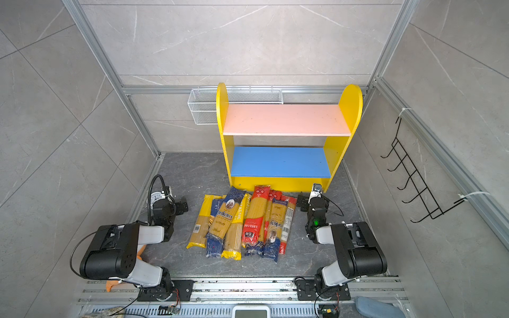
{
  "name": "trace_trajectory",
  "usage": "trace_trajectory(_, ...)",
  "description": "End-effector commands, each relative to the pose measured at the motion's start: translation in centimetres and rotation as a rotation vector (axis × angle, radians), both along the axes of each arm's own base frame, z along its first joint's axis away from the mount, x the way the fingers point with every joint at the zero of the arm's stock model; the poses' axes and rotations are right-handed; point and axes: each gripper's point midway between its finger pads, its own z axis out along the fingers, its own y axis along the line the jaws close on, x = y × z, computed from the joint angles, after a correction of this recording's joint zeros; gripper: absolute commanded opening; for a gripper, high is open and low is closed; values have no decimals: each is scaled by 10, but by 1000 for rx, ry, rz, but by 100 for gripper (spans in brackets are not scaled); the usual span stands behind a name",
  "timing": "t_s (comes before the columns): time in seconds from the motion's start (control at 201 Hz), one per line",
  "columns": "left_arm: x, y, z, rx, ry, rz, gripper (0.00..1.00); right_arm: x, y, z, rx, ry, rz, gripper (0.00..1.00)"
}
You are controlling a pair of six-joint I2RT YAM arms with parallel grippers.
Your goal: Place and organize the pasta boxes and bags onto the shelf
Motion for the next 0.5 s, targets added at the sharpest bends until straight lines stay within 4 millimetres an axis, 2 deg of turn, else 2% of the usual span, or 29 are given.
trace_trajectory(0.0, 5, 1, 14, -9, -64, 4, 100, 0, 0, 2, -7, -8, 6, 100)
trace_trajectory(0.383, 5, 1, 13, -10, -59, 2, 100, -1, 1, 3, -18, -12, 7, 100)
trace_trajectory(0.498, 6, -2, 13, -10, -57, -16, 100, -4, -4, 8, -39, -23, -53, 100)
